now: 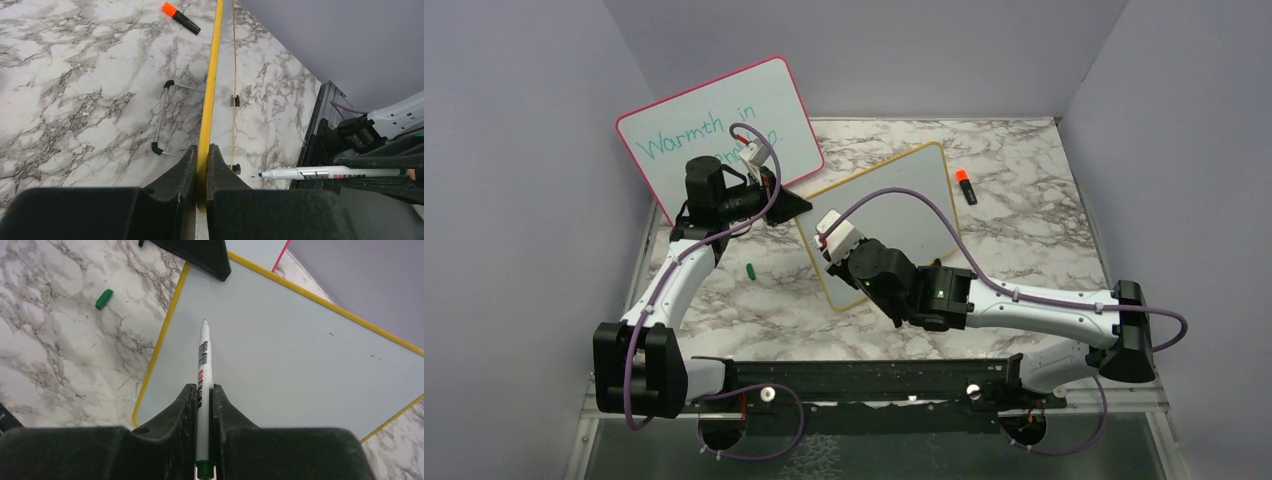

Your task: Write a sentence on the whiteboard

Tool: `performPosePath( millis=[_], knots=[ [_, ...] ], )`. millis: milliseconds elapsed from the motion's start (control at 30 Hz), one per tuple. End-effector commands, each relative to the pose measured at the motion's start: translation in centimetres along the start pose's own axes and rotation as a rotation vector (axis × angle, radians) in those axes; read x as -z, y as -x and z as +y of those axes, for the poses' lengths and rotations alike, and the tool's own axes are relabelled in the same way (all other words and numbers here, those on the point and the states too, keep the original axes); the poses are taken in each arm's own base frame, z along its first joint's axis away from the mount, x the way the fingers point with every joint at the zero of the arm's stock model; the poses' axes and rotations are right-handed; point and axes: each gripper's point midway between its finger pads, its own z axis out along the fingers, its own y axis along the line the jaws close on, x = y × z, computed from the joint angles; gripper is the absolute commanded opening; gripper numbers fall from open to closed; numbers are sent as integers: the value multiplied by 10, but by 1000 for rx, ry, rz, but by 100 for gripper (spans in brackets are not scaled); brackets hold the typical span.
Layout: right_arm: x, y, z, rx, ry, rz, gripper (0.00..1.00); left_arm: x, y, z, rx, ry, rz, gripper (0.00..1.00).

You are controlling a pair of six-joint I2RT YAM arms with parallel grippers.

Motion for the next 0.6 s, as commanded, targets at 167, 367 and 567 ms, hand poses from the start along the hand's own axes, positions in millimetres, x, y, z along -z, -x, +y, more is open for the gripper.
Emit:
performPosePath(
  millis=[167,367,567],
  knots=[
    [-14,25,-6,24,-95,-16,1,-1,-7,10,-11,52,18,0],
    [-21,22,-3,47,-104,15,0,-2,-7,9,-12,49,22,0],
    [-26,21,0,66,-111,34,0,-2,-7,9,-17,48,23,0]
  ],
)
